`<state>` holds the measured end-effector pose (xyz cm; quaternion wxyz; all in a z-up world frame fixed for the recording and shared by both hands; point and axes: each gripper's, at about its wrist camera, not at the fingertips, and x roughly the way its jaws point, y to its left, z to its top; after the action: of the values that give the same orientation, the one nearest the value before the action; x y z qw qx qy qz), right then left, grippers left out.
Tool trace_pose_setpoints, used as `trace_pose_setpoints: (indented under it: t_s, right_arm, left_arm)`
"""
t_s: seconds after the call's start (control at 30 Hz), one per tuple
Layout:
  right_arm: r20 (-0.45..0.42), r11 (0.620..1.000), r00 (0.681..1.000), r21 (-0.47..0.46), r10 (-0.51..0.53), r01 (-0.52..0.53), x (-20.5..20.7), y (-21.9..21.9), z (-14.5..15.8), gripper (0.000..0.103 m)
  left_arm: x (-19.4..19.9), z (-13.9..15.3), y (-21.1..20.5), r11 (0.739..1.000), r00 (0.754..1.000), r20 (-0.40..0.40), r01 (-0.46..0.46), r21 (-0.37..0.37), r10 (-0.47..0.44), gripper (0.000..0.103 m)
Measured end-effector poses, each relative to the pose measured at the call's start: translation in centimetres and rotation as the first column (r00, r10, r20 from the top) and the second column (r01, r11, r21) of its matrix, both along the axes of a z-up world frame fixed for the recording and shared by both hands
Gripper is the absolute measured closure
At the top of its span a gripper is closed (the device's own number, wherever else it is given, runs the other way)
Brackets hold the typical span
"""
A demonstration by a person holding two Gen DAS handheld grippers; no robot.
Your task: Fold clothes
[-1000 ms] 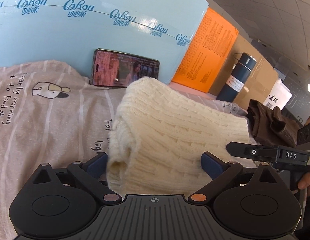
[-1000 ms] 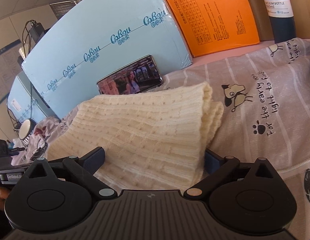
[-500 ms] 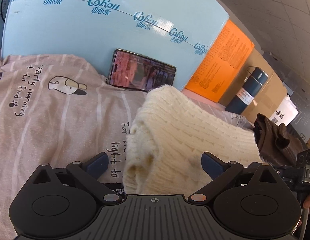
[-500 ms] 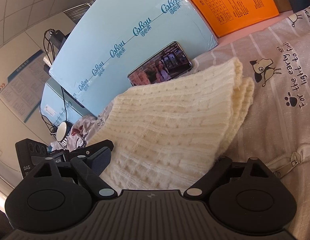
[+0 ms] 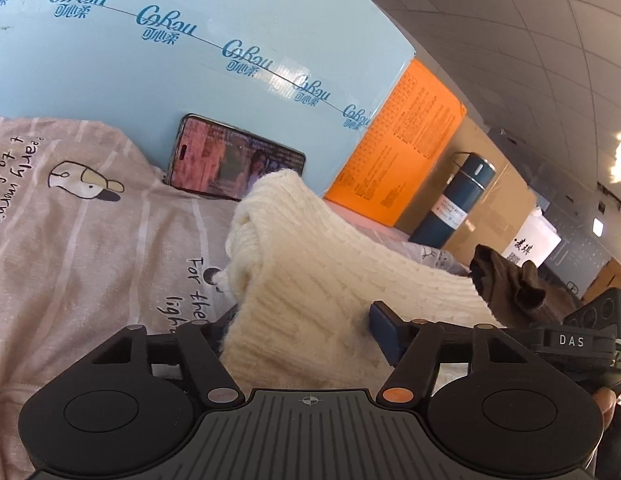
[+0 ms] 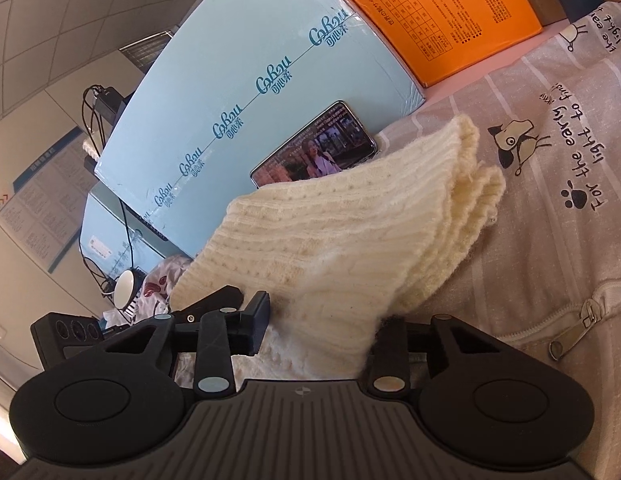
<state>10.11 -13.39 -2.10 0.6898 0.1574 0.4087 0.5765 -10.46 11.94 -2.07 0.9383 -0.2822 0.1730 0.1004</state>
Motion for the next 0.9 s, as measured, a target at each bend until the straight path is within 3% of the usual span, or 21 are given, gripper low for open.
trace_pose_setpoints:
  t_s: [0.1, 0.3, 0.57, 0.73, 0.9]
  right_arm:
    - [0.018, 0.999, 1.0, 0.04, -0.008, 0.007, -0.4, -0.2, 0.6, 0.071]
    - [0.023, 0.997, 1.0, 0.082, -0.012, 0.011, -2.9, 0.9, 2.7, 0.071]
    - [0.035, 0.994, 0.999, 0.105, 0.035, -0.038, -7.7, 4.9, 5.3, 0.071]
    - [0.054, 0.988, 0.992, 0.097, 0.116, -0.121, -12.0, 10.1, 6.5, 0.071]
    - [0.094, 0.968, 0.975, 0.129, 0.202, -0.213, -16.4, 16.5, 8.3, 0.071]
  left_arm:
    - [-0.8, 0.6, 0.1, 0.999, 0.999, 0.039, -0.015, 0.029, 0.014, 0.052]
    - [-3.5, 2.6, 0.3, 0.995, 0.994, 0.076, -0.077, 0.056, 0.073, 0.053]
    - [-10.7, 5.1, 1.3, 0.962, 0.966, 0.124, -0.241, 0.128, 0.225, 0.054]
    - [-16.1, 6.1, 3.4, 0.91, 0.914, 0.151, -0.396, 0.123, 0.378, 0.056]
    - [-21.3, 7.8, 6.0, 0.815, 0.828, 0.245, -0.551, 0.179, 0.505, 0.058]
